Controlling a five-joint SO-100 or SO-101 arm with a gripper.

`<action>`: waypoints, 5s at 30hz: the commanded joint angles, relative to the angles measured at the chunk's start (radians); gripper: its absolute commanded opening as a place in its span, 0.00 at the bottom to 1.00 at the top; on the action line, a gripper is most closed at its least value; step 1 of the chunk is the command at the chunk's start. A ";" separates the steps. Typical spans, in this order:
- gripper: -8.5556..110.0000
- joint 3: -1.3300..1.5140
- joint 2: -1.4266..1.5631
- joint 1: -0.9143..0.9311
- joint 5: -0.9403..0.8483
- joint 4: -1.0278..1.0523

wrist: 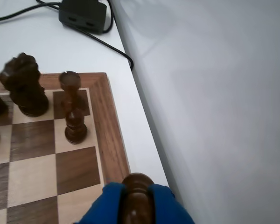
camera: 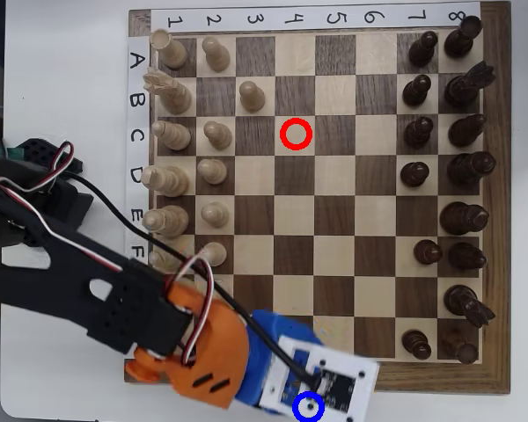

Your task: Move the piece to destination

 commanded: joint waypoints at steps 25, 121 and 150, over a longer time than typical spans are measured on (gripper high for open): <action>0.07 -0.044 -0.258 0.156 -0.049 -0.249; 0.41 -0.031 0.360 0.018 -0.044 -0.023; 0.07 0.357 1.342 0.690 -0.833 0.764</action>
